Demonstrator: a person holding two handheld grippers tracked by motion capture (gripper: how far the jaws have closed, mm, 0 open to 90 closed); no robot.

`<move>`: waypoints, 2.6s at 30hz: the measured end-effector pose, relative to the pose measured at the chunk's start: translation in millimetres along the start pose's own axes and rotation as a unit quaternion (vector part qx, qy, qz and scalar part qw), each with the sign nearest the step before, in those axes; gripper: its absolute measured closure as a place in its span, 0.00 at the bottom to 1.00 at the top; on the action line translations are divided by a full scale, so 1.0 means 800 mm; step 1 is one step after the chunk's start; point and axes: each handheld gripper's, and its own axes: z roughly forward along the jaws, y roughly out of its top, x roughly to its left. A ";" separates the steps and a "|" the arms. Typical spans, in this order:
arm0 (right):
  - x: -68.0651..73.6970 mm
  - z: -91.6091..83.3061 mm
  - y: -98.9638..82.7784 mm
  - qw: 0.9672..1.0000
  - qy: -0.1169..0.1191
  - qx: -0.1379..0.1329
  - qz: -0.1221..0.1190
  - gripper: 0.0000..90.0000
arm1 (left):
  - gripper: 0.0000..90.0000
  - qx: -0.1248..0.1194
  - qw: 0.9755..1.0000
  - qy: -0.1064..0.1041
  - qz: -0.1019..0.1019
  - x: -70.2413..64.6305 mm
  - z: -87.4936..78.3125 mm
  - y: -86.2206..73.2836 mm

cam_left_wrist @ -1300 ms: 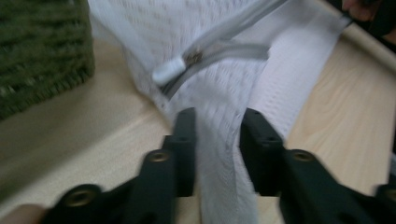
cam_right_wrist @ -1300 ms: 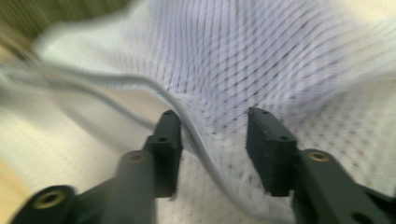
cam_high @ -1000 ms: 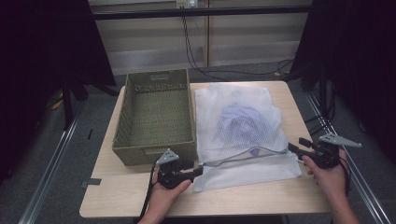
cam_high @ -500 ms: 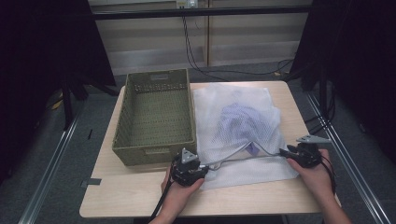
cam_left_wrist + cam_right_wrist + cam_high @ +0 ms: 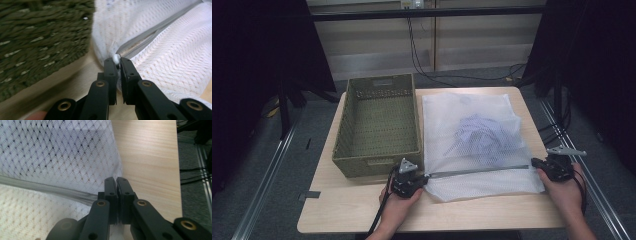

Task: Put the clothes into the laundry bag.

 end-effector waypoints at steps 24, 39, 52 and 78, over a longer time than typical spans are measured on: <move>0.026 -0.012 0.007 0.992 0.092 -0.089 -0.017 0.20 | 0.12 -0.110 0.994 -0.021 0.000 0.029 -0.052 -0.012; 0.054 -0.026 0.006 0.990 0.113 -0.083 -0.024 0.01 | 0.00 -0.131 0.991 -0.003 0.005 0.054 -0.107 -0.025; 0.069 -0.050 -0.020 0.989 0.126 -0.068 -0.044 0.00 | 0.00 -0.130 0.991 0.015 -0.010 0.087 -0.160 -0.058; 0.050 -0.049 -0.038 0.991 0.113 -0.068 -0.004 0.02 | 0.00 -0.116 0.992 0.048 -0.025 0.128 -0.204 -0.097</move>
